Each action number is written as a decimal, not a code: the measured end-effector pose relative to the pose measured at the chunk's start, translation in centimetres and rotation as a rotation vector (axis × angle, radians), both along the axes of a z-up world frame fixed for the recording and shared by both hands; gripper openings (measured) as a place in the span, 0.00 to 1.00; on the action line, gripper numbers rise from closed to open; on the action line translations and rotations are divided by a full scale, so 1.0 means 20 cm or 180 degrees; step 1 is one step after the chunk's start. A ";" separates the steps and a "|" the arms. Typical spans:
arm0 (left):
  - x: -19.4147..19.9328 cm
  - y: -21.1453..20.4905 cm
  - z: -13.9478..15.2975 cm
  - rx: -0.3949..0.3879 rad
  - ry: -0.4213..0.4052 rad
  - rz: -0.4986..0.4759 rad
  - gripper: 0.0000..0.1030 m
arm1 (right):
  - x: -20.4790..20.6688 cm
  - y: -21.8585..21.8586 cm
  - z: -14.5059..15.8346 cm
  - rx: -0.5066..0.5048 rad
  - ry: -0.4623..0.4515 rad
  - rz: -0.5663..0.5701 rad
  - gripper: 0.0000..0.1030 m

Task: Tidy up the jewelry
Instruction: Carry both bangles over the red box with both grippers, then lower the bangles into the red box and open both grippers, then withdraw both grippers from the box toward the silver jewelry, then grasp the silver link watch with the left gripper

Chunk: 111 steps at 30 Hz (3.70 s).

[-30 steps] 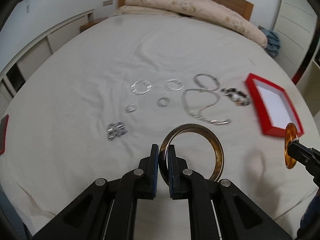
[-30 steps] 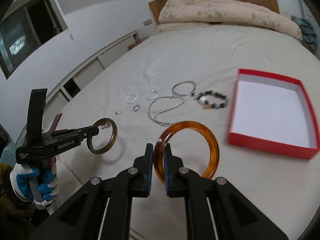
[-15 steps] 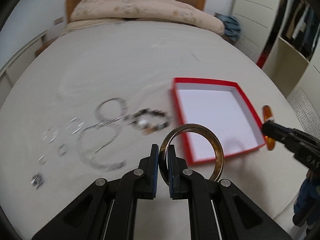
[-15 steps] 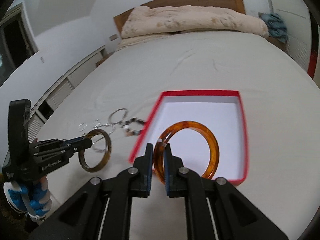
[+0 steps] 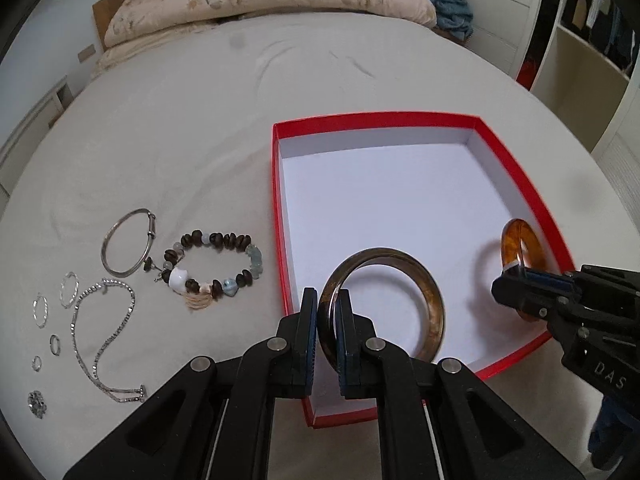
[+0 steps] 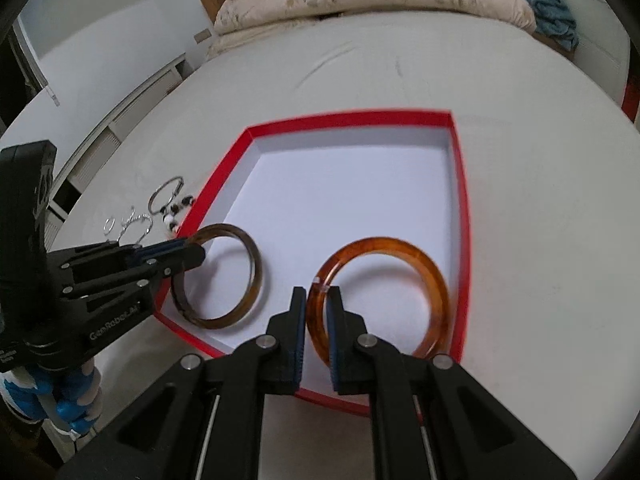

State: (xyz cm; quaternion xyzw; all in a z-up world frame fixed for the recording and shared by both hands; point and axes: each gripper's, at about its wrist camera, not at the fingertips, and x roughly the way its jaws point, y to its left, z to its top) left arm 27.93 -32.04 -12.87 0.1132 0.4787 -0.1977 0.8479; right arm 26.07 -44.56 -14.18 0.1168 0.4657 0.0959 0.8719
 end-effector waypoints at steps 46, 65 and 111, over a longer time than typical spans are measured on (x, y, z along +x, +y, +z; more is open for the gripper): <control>-1.07 1.78 0.92 -0.0125 -0.1084 0.1219 0.56 | -1.34 0.86 1.06 -0.0056 -0.1264 0.0088 0.72; -0.79 1.95 0.38 -0.0075 -0.0490 0.1314 0.56 | -0.99 1.09 0.64 -0.0118 -0.0540 0.0310 0.71; -0.11 1.75 -0.11 0.0106 -0.0005 0.0835 0.27 | 0.30 1.55 -0.11 -0.0598 0.0367 0.1036 0.03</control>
